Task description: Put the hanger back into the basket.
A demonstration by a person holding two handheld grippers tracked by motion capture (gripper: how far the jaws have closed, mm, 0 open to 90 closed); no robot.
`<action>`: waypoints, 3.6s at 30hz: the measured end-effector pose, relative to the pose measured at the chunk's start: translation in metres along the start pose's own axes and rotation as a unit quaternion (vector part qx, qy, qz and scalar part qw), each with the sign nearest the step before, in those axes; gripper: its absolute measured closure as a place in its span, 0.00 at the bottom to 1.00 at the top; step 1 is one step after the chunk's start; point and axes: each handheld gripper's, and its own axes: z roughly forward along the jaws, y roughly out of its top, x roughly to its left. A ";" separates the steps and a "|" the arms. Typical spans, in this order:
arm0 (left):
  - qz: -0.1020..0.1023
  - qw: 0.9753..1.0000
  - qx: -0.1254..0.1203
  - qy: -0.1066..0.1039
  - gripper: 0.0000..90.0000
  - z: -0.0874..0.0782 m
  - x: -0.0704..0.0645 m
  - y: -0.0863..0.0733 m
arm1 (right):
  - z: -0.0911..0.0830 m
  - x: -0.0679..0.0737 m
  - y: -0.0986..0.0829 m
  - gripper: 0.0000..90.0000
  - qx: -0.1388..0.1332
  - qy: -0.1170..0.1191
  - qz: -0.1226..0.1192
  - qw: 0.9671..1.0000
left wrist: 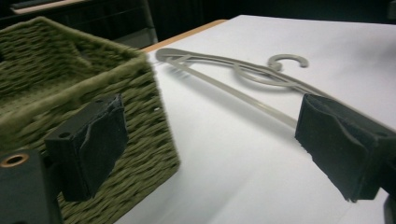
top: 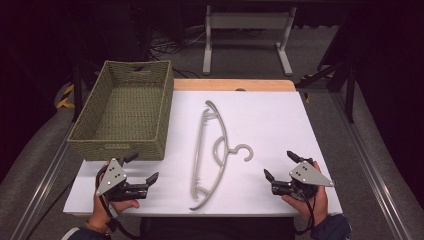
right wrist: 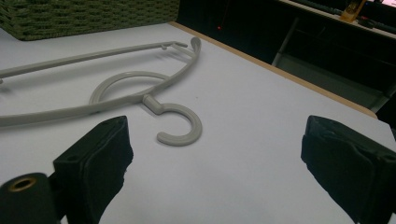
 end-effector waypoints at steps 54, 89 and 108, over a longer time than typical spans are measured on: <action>0.023 0.936 0.337 -0.101 0.73 0.139 -0.061 0.036 | 0.022 -0.006 -0.006 0.14 0.081 -0.002 0.005 0.997; 0.051 0.935 0.335 -0.110 0.91 0.151 -0.054 0.040 | 0.021 -0.013 -0.007 0.14 0.095 -0.011 0.022 0.995; 0.087 0.968 0.222 -0.077 0.91 0.116 -0.052 0.066 | 0.021 -0.019 -0.008 0.14 0.085 -0.009 0.028 0.996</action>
